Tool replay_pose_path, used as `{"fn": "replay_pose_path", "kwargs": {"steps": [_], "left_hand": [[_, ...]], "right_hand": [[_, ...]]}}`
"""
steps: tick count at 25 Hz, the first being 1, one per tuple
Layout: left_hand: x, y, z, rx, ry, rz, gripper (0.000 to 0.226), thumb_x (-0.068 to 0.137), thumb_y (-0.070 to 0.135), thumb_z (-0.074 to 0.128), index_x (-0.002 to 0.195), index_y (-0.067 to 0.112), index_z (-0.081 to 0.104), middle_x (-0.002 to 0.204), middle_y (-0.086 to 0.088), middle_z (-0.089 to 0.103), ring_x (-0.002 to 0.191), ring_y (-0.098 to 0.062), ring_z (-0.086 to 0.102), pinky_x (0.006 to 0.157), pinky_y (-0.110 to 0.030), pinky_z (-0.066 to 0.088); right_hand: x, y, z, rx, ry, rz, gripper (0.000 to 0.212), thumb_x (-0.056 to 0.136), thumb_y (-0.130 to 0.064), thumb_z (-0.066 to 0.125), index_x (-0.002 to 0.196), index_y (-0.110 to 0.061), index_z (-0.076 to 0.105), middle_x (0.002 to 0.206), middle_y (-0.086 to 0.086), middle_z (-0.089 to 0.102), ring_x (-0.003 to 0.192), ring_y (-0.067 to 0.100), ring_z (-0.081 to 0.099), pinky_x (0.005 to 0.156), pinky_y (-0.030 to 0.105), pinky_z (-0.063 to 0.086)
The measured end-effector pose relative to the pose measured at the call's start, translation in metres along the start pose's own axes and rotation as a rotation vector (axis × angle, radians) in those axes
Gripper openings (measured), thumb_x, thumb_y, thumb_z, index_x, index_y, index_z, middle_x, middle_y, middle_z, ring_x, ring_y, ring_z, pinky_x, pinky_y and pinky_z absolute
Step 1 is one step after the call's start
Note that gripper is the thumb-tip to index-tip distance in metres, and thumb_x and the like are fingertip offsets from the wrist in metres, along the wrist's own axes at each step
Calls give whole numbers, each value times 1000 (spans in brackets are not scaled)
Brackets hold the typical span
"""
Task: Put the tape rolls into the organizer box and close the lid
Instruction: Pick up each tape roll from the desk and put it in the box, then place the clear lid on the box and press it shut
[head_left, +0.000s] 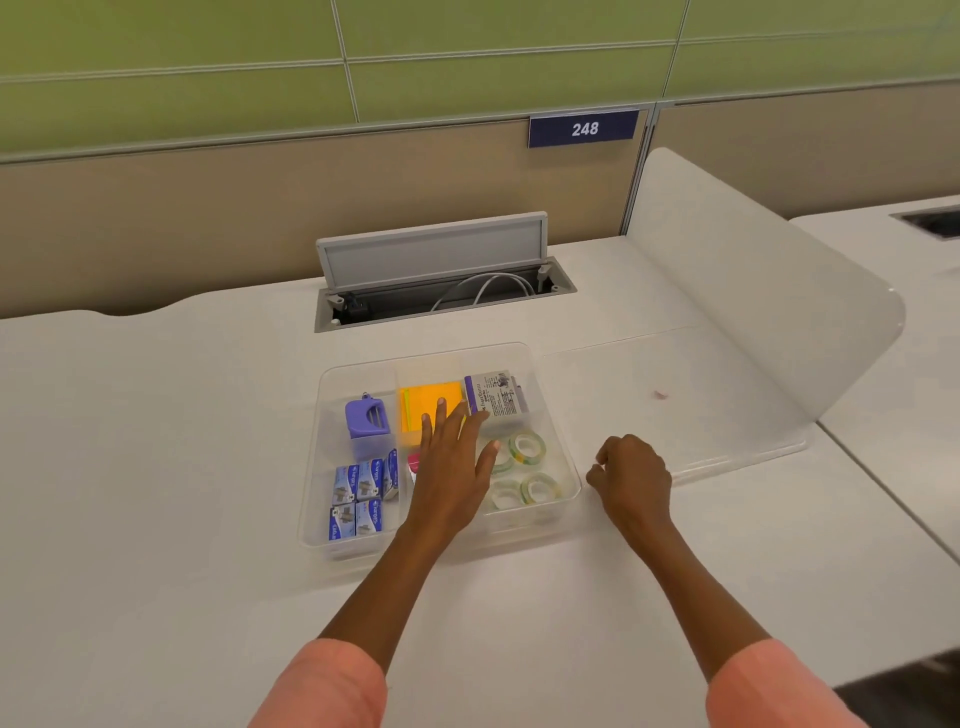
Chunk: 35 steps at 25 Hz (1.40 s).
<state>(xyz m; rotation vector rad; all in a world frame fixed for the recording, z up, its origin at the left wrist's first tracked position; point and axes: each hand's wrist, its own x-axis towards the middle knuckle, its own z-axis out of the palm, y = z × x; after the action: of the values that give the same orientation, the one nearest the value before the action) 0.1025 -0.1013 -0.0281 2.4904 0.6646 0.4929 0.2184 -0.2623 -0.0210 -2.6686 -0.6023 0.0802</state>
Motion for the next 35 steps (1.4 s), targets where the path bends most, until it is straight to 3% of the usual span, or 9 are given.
{"fn": "replay_pose_path", "kwargs": {"steps": [8,13,17,19,22,25,27,30,35], "left_hand": [[0,-22,-32,-24,11,6,43,94,31,42,135,20,36,154,-7,23,145,-24,3,118,-40,-1],[3,-36,-55,-86,39,-23,45,93,31,45,135,19,36,152,-8,27,145,-25,8,117,-39,0],[3,-47,-72,-156,64,-73,47,92,32,46,136,18,35,152,-8,27,144,-25,11,117,-41,0],[3,-49,-82,-252,92,-118,47,92,30,47,135,18,35,152,-10,27,144,-28,13,117,-47,6],[8,-55,-105,-375,176,-214,50,92,35,45,137,17,32,151,-10,30,140,-30,22,114,-48,20],[15,-66,-133,-497,294,-334,51,93,42,37,137,17,34,148,-7,37,135,-25,34,110,-35,25],[16,-73,-146,-689,314,-397,48,93,45,36,131,17,44,140,-7,48,127,-25,46,111,-38,32],[7,-82,-154,-956,319,-485,40,90,37,48,118,9,57,121,-12,62,103,-26,62,94,-40,48],[-10,-94,-136,-723,366,-732,36,86,29,59,110,3,62,118,-18,64,107,-36,58,94,-41,46]], "right_hand": [[14,-36,-49,-247,282,2,27,73,15,55,95,-1,50,104,19,52,94,34,49,62,36,39],[31,-51,-93,70,707,-51,25,71,19,45,83,0,54,85,21,61,79,39,56,58,35,35],[27,-73,-112,307,850,-105,3,85,-4,57,84,-6,55,79,16,71,72,39,63,60,34,39],[21,-88,-115,474,886,-108,15,83,-17,66,85,-7,54,78,10,73,71,34,66,62,28,34],[15,-107,-116,1008,749,-42,25,74,-16,77,80,-15,52,82,13,74,71,24,71,69,26,52],[10,-111,-108,1462,403,149,31,72,-6,78,83,-20,53,89,18,70,75,24,71,55,25,59],[4,-110,-94,1565,246,238,27,76,-1,72,87,-15,52,87,16,66,73,25,68,49,24,58],[-5,-104,-65,1588,106,320,21,82,-2,66,94,-8,50,95,25,65,72,26,68,54,30,60],[-8,-92,-31,1480,88,430,20,85,-6,64,101,-4,52,97,28,66,75,32,69,62,39,59]]}}
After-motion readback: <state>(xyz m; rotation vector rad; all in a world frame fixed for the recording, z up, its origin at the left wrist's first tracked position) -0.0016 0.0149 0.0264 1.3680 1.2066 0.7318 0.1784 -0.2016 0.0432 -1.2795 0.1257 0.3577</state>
